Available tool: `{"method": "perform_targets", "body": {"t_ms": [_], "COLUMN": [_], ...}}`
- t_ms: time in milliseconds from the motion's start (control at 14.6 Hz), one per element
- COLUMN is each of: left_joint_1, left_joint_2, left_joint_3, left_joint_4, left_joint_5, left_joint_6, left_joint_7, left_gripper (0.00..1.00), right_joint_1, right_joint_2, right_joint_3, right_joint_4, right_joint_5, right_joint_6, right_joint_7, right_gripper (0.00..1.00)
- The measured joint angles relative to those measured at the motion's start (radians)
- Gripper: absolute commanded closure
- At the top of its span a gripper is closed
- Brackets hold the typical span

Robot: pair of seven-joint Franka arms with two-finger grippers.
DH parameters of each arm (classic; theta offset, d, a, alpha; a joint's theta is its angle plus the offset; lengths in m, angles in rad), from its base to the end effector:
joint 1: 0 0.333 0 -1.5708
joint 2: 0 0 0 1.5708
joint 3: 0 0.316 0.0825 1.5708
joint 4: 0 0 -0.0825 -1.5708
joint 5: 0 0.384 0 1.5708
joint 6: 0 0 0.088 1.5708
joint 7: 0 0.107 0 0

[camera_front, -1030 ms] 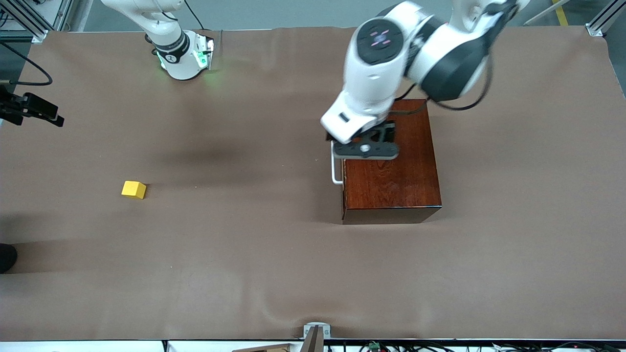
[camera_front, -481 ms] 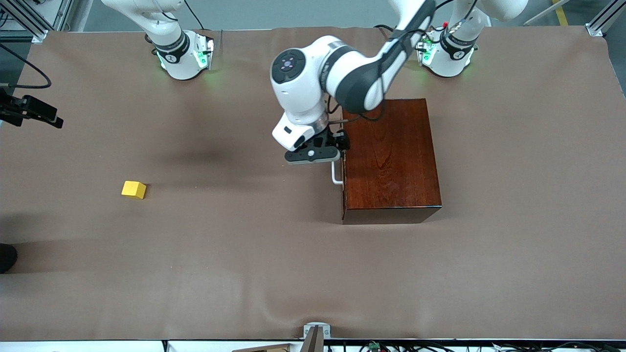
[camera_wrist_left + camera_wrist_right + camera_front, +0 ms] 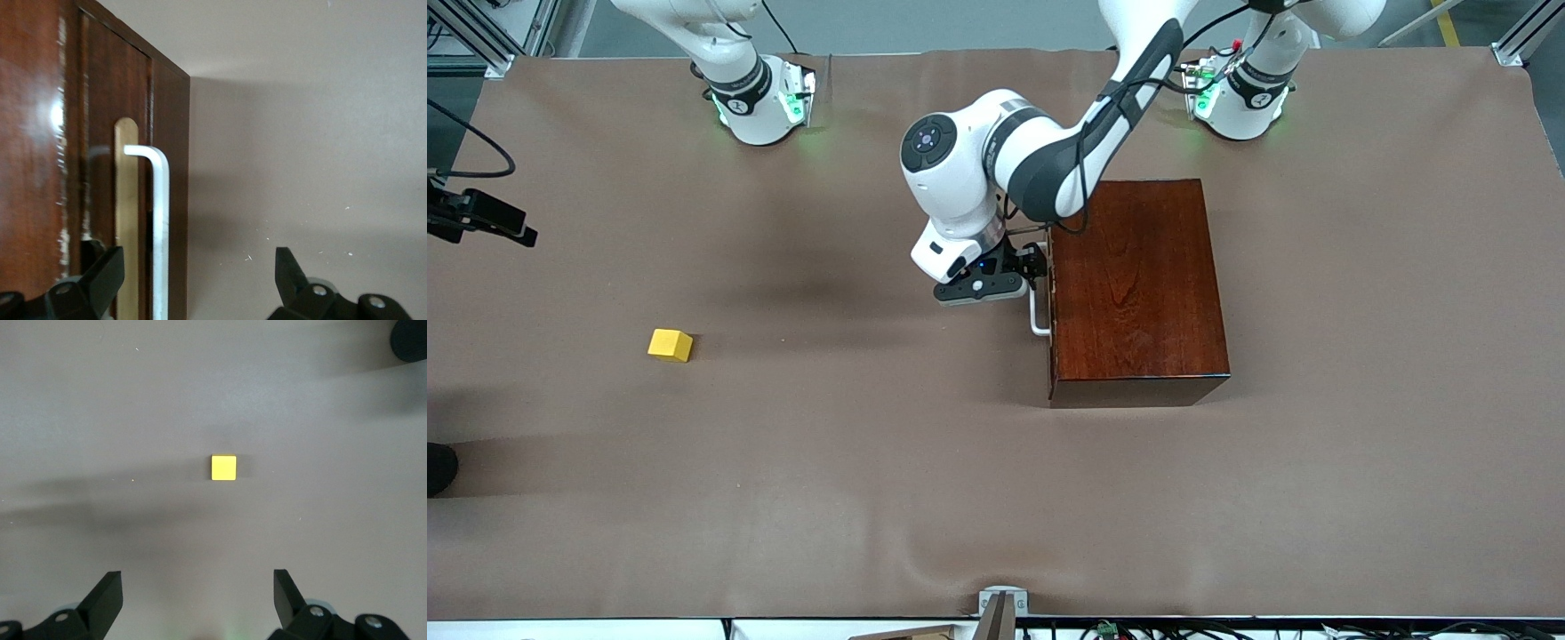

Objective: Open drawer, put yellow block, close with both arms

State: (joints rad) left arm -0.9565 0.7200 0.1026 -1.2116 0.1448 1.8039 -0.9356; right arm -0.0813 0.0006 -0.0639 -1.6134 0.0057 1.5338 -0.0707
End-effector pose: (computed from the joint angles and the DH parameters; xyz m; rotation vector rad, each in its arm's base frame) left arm 0.4760 -0.5571 0.3440 -2.9125 -0.0264 -0.1238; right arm 0.5434 -0.0788 0.6011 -3.1227 0.1164 0.1237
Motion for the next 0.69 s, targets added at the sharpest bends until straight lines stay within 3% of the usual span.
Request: {"method": "perform_targets", "body": {"t_ms": [687], "left_joint_1": [-0.027], "left_joint_2": [0.051], "left_joint_3": [0.000], "left_joint_4": [-0.007], "left_joint_5": [0.123], "left_joint_6": [-0.005], "left_joint_7": [0.014], "left_gripper": [0.00], "right_joint_1": [0.000], "right_joint_2": [0.062], "right_joint_3": [0.000], "right_joint_4": [0.000], "right_joint_5": [0.000], "right_joint_6": [-0.001], "right_joint_7": [0.000], "right_gripper": [0.00]}}
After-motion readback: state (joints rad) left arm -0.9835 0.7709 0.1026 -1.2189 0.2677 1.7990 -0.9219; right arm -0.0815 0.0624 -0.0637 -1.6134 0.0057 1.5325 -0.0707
